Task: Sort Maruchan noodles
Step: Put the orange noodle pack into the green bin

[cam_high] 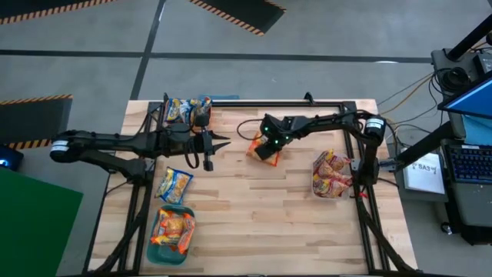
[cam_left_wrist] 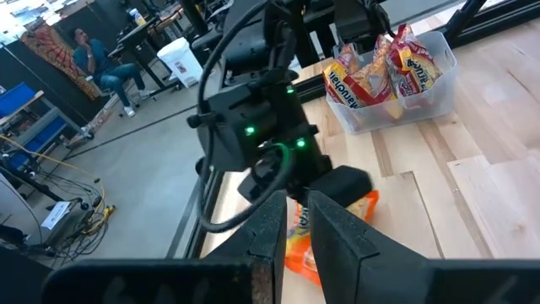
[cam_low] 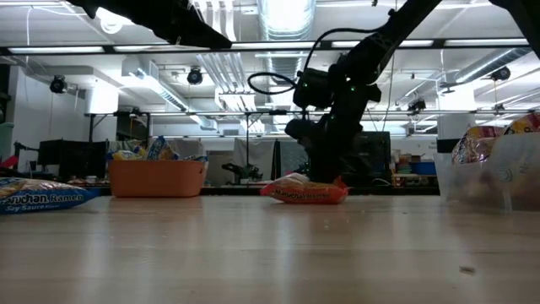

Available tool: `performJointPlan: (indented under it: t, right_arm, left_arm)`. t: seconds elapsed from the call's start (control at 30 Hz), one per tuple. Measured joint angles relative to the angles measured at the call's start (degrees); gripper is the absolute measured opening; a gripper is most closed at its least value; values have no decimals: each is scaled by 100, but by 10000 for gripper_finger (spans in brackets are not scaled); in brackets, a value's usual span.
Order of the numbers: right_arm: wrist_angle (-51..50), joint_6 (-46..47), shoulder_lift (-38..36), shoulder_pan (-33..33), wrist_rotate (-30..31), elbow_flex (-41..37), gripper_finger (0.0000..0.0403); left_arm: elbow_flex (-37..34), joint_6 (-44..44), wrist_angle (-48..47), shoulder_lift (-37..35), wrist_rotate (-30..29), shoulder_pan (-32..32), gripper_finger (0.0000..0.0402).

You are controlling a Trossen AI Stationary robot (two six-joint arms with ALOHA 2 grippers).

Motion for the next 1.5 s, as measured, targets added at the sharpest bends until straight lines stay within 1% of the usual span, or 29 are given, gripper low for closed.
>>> performJointPlan:
  t: [0.13, 0.27, 0.3, 0.4, 0.43, 0.47, 0.57, 0.7, 0.87, 0.97, 1.13, 1.23, 1.3, 1.4, 1.5]
  right_arm:
    - [2, -239, 2, 191, -7, -2, 9]
    - [2, -248, 2, 296, -65, -2, 9]
    - [-6, -249, 4, 317, -240, -2, 9]
    - [-56, -579, 15, 414, -1176, -13, 9]
    - [-59, -775, 14, 475, -1347, -13, 9]
    - [-48, -936, -8, 534, -1368, -13, 9]
    - [-16, -1363, -137, 673, -1100, -13, 9]
    - [-20, -1608, -402, 745, -739, -13, 9]
    - [-161, -2049, -801, 786, -518, -13, 9]
    - [-504, -2404, -996, 788, -437, -13, 9]
    - [-788, -2588, -1080, 865, -355, -161, 9]
    - [-544, -2742, -1054, 949, -309, -431, 9]
    - [-355, -2774, -1005, 1003, -137, -626, 9]
    - [-55, -2784, -968, 1010, 101, -894, 9]
    - [351, -2783, -969, 998, 139, -1110, 9]
  left_arm:
    - [0, -1, 2, 0, 1, 2, 36]
    - [0, -2, 2, 0, 1, 0, 36]
    - [0, -1, 2, 0, 1, 0, 36]
    - [0, -2, 2, 0, 0, 0, 36]
    - [0, -3, 2, 0, 1, 1, 36]
    - [0, -13, 2, 0, 0, 0, 36]
    - [0, -22, 2, 0, 1, 0, 36]
    - [0, -126, 72, 15, 2, 0, 36]
    - [0, -501, 489, 249, 4, 0, 36]
    - [0, -897, 675, 548, 7, 0, 36]
    - [0, -1769, 687, 1320, 10, -15, 36]
    - [0, -2260, 700, 1810, 9, -48, 36]
    - [0, -2537, 733, 2049, 12, -75, 36]
    - [0, -2905, 776, 2296, 12, -98, 36]
    - [0, -3398, 784, 2474, 14, -96, 36]
